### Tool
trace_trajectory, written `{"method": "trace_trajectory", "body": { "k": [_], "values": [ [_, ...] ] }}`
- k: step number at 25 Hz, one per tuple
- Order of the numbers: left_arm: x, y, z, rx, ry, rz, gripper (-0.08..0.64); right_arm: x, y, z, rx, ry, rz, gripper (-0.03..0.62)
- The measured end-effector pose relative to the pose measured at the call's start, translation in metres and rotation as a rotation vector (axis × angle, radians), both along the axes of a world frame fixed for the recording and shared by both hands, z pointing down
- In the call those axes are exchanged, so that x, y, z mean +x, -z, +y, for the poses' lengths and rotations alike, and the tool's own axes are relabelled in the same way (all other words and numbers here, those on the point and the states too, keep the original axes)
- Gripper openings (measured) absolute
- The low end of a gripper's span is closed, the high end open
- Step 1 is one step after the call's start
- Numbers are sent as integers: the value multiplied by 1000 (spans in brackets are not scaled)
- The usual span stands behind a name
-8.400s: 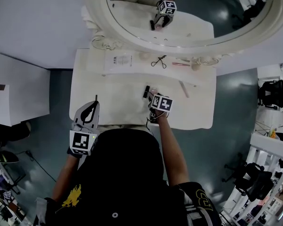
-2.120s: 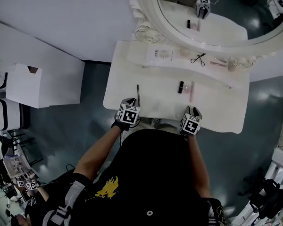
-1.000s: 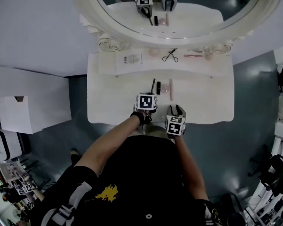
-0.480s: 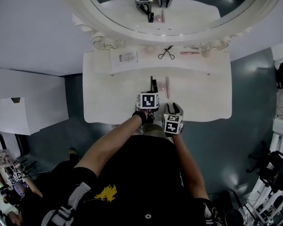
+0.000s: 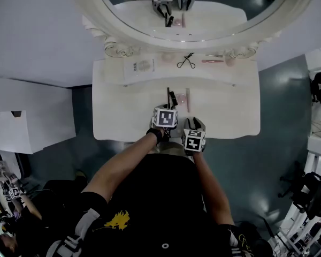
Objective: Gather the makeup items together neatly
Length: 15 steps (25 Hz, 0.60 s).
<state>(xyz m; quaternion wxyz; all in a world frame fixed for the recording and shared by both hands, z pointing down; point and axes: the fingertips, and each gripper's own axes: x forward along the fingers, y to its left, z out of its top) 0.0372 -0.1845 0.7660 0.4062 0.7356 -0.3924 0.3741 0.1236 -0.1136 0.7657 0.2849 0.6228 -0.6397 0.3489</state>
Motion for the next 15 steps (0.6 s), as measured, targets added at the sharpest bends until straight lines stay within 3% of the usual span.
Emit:
{"method": "trace_trajectory", "body": {
  "k": [4,8,15],
  "values": [
    [1,6,1,64,-73,-16,130,11,16,-16,74,-26,-12,137],
    [1,3,-1,134,-158,-77,130,12,15,-40,72,21,-4,153],
    [-2,4,-4,164,-164,-103,129,0,9,-59,54,99,11,126]
  ]
}}
